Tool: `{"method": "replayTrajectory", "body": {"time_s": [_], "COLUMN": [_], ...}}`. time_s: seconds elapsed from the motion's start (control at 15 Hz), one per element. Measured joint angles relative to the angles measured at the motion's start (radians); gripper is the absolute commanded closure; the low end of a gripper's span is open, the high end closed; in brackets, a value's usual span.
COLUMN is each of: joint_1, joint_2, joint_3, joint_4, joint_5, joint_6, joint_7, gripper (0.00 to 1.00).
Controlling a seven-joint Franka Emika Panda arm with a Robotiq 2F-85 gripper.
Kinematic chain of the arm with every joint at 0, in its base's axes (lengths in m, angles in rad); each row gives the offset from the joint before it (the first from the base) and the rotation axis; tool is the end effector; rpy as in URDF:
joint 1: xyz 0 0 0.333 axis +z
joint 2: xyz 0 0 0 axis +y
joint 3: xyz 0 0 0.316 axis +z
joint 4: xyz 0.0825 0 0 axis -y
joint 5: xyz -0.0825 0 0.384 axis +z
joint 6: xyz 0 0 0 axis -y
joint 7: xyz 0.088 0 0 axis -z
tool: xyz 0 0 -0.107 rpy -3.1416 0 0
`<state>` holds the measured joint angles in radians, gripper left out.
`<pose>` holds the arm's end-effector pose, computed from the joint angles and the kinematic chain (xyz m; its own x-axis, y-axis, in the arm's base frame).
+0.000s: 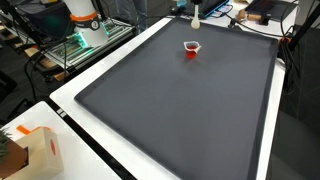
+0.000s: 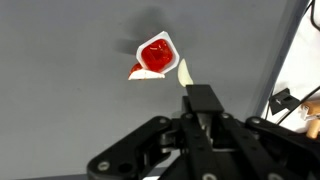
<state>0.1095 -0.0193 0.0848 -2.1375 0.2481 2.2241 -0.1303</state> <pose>0.5347 0.1132 0.4248 0.9785 0.1703 0.1163 0.1906 -0.9622 -0.1946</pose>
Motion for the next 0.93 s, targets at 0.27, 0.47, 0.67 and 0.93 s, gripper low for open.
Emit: {"method": "replayTrajectory", "body": {"time_s": [0.27, 0.47, 0.67, 0.93], "joint_1": [-0.016, -0.028, -0.035, -0.038], "joint_2": [0.017, 0.027, 0.036, 0.054], "joint_3": [-0.013, -0.018, -0.021, -0.021], "joint_4": [-0.042, -0.076, -0.110, -0.144], "joint_5": [0.039, 0.070, 0.109, 0.177], "joint_6": [0.064, 0.106, 0.144, 0.194], "joint_7": [-0.058, -0.096, -0.133, -0.192], "gripper": [0.97, 0.97, 0.97, 0.97]}}
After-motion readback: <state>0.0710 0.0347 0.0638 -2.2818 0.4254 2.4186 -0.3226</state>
